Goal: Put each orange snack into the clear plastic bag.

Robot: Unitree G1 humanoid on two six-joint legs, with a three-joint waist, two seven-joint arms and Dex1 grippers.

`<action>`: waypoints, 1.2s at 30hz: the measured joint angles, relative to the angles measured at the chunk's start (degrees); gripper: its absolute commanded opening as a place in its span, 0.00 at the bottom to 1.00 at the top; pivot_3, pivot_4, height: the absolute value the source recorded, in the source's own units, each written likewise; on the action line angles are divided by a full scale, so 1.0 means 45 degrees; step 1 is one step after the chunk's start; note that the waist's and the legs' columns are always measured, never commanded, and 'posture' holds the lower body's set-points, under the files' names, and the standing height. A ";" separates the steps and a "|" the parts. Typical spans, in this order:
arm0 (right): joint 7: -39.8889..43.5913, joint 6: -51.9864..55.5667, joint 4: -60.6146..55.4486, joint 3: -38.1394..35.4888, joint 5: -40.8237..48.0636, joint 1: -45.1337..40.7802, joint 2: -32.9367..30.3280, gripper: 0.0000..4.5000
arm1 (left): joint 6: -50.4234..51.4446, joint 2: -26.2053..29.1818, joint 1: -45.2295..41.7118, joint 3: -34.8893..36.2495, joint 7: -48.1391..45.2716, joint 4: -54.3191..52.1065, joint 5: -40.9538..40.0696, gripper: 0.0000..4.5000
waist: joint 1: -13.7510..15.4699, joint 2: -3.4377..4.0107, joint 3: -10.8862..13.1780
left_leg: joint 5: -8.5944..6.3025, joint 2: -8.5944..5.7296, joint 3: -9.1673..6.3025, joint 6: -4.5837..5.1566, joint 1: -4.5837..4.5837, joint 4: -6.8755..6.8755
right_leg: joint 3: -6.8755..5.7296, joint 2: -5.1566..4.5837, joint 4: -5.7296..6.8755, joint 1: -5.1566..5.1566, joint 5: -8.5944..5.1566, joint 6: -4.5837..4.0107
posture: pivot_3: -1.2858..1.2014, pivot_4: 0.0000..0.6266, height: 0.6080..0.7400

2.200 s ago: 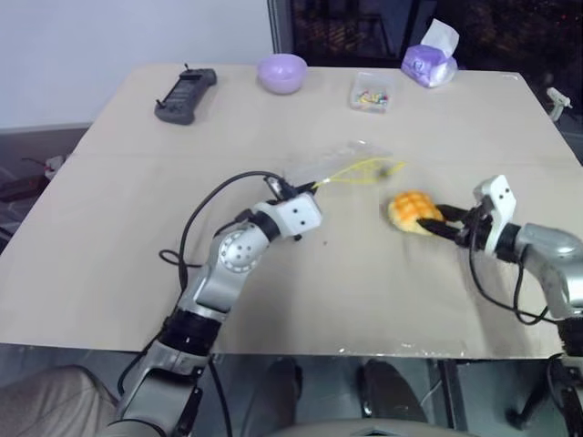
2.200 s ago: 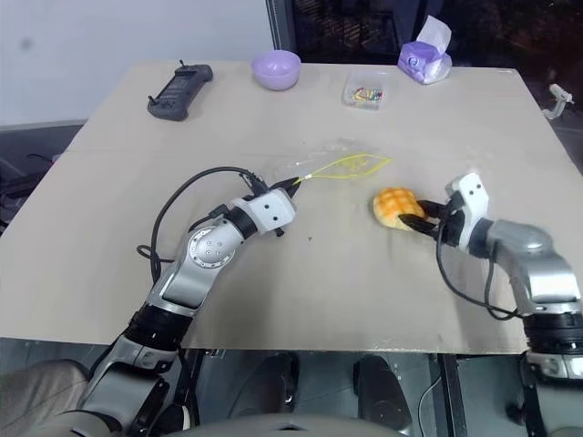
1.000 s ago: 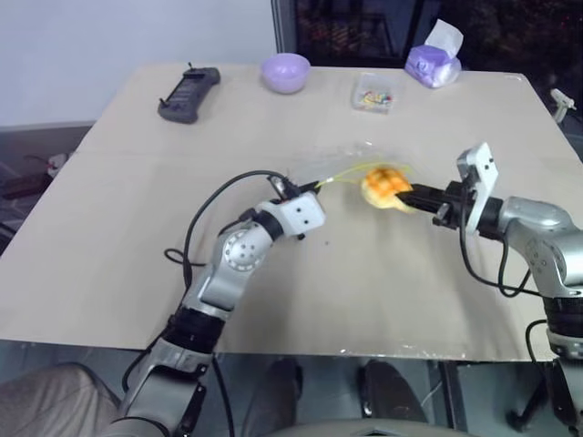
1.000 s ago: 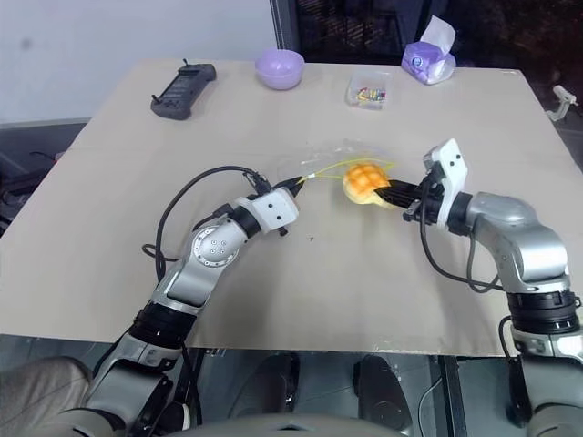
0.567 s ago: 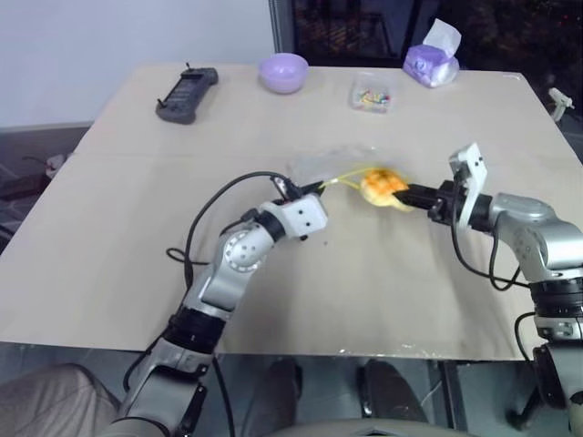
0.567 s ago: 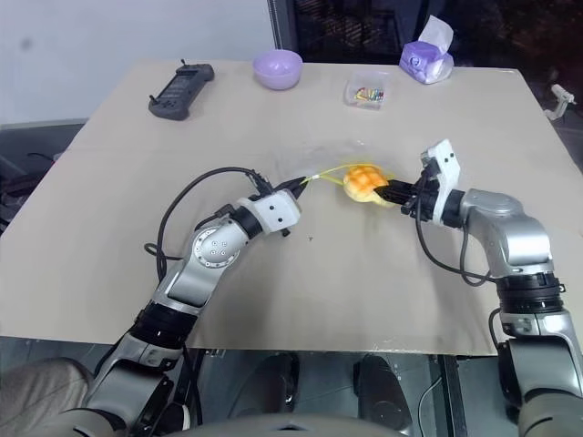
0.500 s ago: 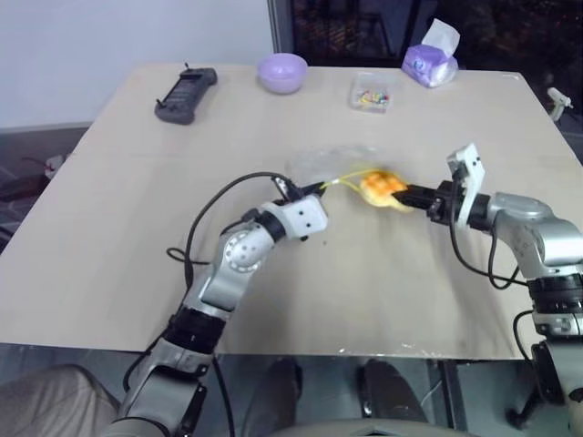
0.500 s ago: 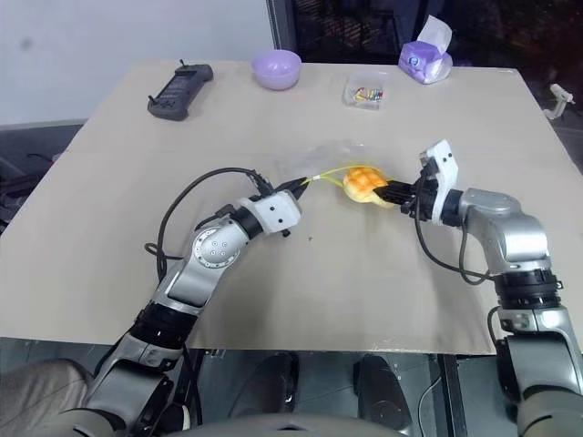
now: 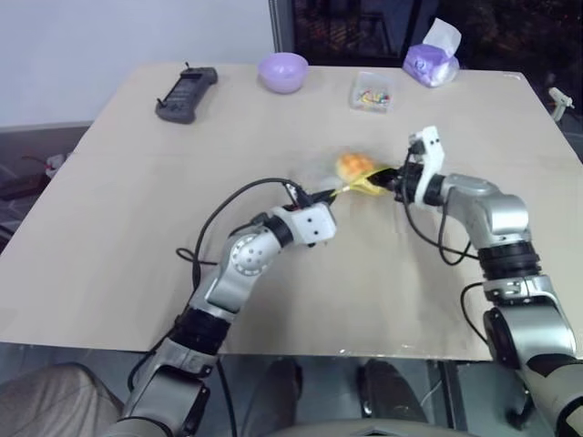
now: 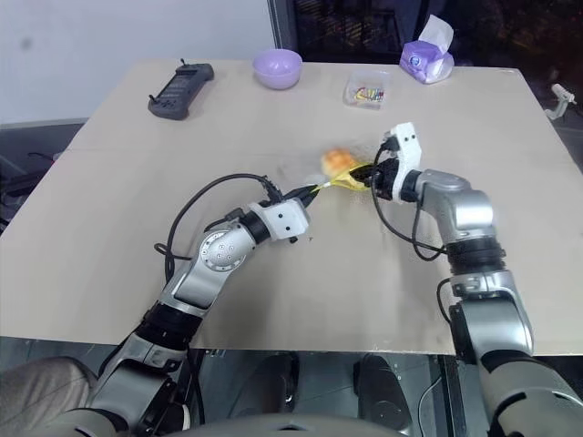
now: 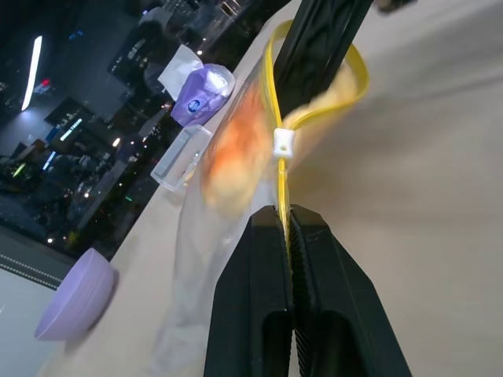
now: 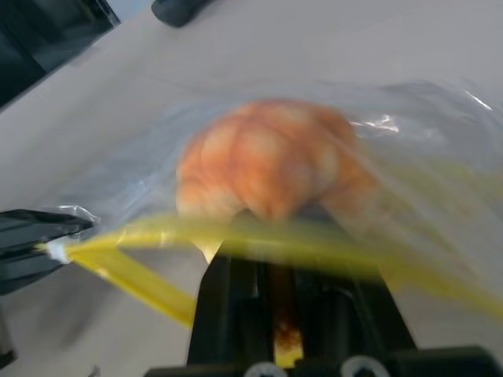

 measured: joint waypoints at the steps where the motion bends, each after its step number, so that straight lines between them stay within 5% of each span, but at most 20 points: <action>1: 0.0065 -0.0128 -0.0204 0.0173 -0.0156 0.0045 -0.0022 0.45 | -0.0002 -0.0001 0.0000 0.0001 0.0000 0.0001 0.0000 0.00 | -0.0003 0.0000 0.0000 | 0.0000 0.0000 -0.0001 0.0000 0.0001 0.0000 | -0.0001 0.0001 0.0000 0.0000 0.0000 0.0000 | 0.52 0.24 1.00; 2: 0.0094 -0.0168 -0.0310 0.0224 -0.0209 0.0066 -0.0033 0.56 | 0.0000 -0.0015 -0.0001 0.0001 0.0001 0.0005 -0.0001 0.00 | -0.0007 0.0000 0.0000 | 0.0000 0.0000 -0.0002 0.0000 0.0002 0.0000 | -0.0001 0.0001 0.0002 0.0000 0.0000 0.0000 | 0.52 0.24 1.00; 6: 0.0374 -0.0001 -0.1042 0.0219 -0.0146 0.0320 -0.0551 0.56 | 0.0157 -0.0168 -0.0001 0.0020 0.0045 0.0008 -0.0069 0.00 | 0.0008 0.0001 0.0000 | -0.0001 0.0000 -0.0004 0.0002 -0.0001 0.0000 | -0.0003 0.0001 0.0000 0.0001 0.0000 0.0000 | 0.52 0.24 1.00; 13: 0.3134 0.1230 -0.3338 -0.0683 0.1429 0.2353 -0.3743 0.56 | 0.0266 -0.0195 -0.0018 0.0067 0.0095 0.0050 -0.0070 0.00 | 0.0115 0.0000 0.0000 | -0.0003 -0.0002 0.0001 0.0006 0.0000 0.0003 | -0.0003 -0.0004 -0.0007 0.0009 0.0000 0.0000 | 0.52 0.24 1.00; 19: 0.3181 -0.2067 -0.2644 -0.0248 -0.0886 0.3326 -0.5374 0.56 | 0.0303 -0.0259 -0.0041 0.0070 0.0177 0.0101 -0.0075 0.00 | -0.0026 0.0001 0.0000 | -0.0003 0.0006 0.0014 0.0005 0.0016 0.0002 | 0.0009 0.0004 0.0002 0.0009 0.0000 0.0001 | 0.52 0.24 1.00; 26: 0.1011 -0.7026 0.0740 0.1445 -0.4500 0.2345 -0.4214 0.56 | 0.0329 -0.0312 -0.0098 0.0061 0.0206 0.0255 -0.0083 0.00 | -0.0021 0.0004 0.0002 | 0.0005 0.0005 0.0017 -0.0007 0.0013 0.0001 | 0.0013 0.0001 0.0001 0.0005 0.0000 0.0001 | 0.52 0.24 1.00; 35: 0.0024 -0.9642 0.2617 0.1658 -0.5588 0.0807 -0.3288 0.56 | 0.0330 -0.0279 -0.0114 0.0094 0.0299 0.0362 -0.0086 0.00 | 0.0036 0.0004 0.0002 | 0.0030 0.0000 0.0008 -0.0050 0.0005 0.0000 | 0.0003 -0.0006 -0.0010 0.0009 0.0000 0.0001 | 0.52 0.24 1.00; 36: 0.0024 -0.9768 0.2684 0.1657 -0.5615 0.0789 -0.3287 0.44 | 0.0331 -0.0276 -0.0113 0.0095 0.0301 0.0362 -0.0085 0.00 | 0.0035 0.0004 0.0002 | 0.0030 -0.0001 0.0011 -0.0050 0.0005 0.0000 | 0.0005 -0.0007 -0.0010 0.0009 0.0000 0.0000 | 0.52 0.24 1.00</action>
